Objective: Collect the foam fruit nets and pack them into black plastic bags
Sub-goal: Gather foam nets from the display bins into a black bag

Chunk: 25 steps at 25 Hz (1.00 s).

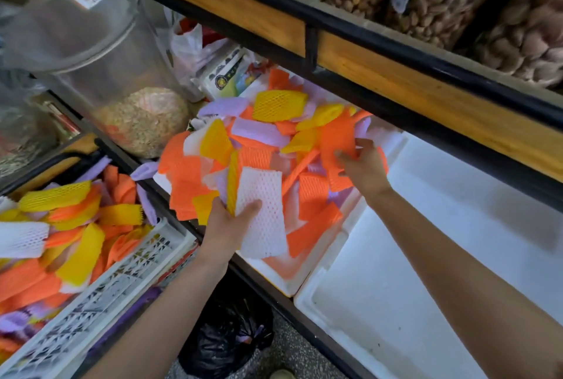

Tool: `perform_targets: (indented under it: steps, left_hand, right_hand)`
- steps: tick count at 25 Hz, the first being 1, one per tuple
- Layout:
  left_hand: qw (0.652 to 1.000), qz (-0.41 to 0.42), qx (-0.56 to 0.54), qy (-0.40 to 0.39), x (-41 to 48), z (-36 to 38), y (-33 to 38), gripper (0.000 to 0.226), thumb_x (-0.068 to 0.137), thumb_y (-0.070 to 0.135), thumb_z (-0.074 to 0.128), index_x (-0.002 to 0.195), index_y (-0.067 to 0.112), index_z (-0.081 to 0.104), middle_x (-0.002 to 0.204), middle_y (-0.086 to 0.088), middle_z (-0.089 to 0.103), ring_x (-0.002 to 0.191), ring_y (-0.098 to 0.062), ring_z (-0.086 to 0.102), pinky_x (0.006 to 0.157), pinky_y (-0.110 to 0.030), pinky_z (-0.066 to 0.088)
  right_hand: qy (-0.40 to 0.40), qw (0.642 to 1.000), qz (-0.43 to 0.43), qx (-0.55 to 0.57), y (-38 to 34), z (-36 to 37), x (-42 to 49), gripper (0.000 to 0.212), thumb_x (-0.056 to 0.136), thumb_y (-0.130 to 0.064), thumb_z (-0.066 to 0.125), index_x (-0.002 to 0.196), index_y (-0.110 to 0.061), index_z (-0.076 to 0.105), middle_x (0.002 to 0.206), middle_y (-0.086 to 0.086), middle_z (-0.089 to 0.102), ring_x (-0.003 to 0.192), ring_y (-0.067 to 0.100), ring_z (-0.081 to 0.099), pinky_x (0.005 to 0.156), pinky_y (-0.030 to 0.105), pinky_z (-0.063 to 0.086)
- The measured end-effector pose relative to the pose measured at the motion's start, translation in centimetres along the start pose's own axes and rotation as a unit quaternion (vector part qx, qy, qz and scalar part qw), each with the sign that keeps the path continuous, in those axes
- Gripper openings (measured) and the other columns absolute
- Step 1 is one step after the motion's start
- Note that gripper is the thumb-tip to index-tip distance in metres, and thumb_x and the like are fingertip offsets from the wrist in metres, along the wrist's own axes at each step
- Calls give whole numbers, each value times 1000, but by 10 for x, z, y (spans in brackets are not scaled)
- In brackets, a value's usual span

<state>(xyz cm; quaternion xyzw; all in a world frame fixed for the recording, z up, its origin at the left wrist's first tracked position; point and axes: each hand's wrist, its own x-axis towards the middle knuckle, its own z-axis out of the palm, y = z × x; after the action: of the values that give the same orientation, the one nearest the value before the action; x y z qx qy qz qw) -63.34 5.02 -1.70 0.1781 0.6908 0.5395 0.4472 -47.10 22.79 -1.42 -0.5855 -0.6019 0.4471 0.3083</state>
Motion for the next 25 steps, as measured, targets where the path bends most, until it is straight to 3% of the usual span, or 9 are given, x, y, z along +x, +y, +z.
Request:
perform_targets:
  steps: [2,5,9,11,14,16,20,23,25]
  left_hand:
    - [1000,-6,-7,18,0,9,1,34,87,22,66,113,13,46,109,1,59,102,-20,59,79,-33,45]
    - [998,-25,-57,-33,-9,26,6,20,87,25,64,103,28,52,106,11,62,97,-11,60,82,-30,47]
    - [988,-67,-66,-121,-18,38,-4,91,63,60,75,136,27,30,126,12,52,120,-12,50,105,-42,40]
    - [990,-83,-45,-102,-20,43,-9,109,49,62,83,135,27,26,130,6,52,119,-17,53,100,-45,45]
    - [993,-86,-76,-39,-20,43,-11,75,63,43,79,125,20,44,115,-2,65,101,-21,65,84,-42,54]
    - [993,-91,-71,-13,-18,38,-11,54,74,42,70,120,21,51,108,-1,67,96,-21,66,81,-41,54]
    - [992,-97,-74,20,-16,31,-15,59,78,49,65,127,24,45,120,0,62,109,-24,60,96,-50,47]
    - [980,-125,-118,-101,-22,37,-16,99,63,77,64,142,27,33,137,1,52,124,-21,51,104,-50,41]
    - [981,-106,-95,-132,-28,45,-18,91,66,65,71,138,24,34,132,-1,55,118,-18,56,100,-46,46]
  right_hand:
    - [-59,993,26,97,-1,-4,-34,39,90,-5,59,124,0,40,107,18,55,70,19,59,52,22,55]
    - [-160,983,26,83,11,-8,-77,32,93,-5,53,122,-5,38,94,8,57,70,16,61,54,23,55]
    - [-236,971,-8,-44,17,-7,-102,25,96,-14,49,119,-7,42,99,18,61,73,22,62,65,26,53]
    - [-293,953,-37,-62,16,-8,-110,19,97,-14,48,114,-4,46,97,16,63,71,16,61,68,25,53]
    - [-329,940,-78,-56,13,-15,-108,7,97,-15,48,100,-10,51,86,1,59,72,4,57,72,23,49]
    - [-267,960,-82,-23,9,-23,-100,13,98,-20,46,105,-9,49,86,-2,54,76,8,53,72,26,46]
    - [-228,970,-55,66,-2,-34,-101,23,100,-23,38,109,-4,48,93,12,57,78,8,53,70,28,47]
    - [-272,954,-55,-113,5,-21,-108,33,100,-36,36,96,-6,50,87,19,62,75,23,61,71,42,50]
    - [-303,922,-71,-230,9,-19,-108,35,99,-42,36,90,-12,51,81,9,63,75,23,62,70,38,49]
